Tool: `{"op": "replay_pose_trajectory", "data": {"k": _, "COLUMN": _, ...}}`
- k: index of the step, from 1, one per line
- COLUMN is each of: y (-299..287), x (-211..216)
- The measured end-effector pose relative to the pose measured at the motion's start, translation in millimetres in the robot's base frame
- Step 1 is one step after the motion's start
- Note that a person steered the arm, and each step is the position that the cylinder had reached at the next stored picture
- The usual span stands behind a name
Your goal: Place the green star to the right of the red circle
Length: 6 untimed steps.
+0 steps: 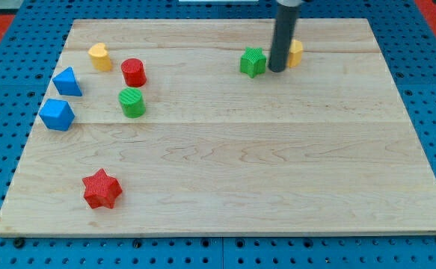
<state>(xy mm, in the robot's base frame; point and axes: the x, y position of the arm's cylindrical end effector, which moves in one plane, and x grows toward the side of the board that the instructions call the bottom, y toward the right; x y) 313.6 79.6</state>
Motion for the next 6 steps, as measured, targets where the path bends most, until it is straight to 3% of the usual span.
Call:
{"op": "replay_pose_trajectory", "data": {"k": 2, "y": -6, "x": -29}}
{"op": "replay_pose_trajectory", "data": {"k": 5, "y": -121, "x": 0}}
{"op": "replay_pose_trajectory", "data": {"k": 6, "y": -112, "x": 0}}
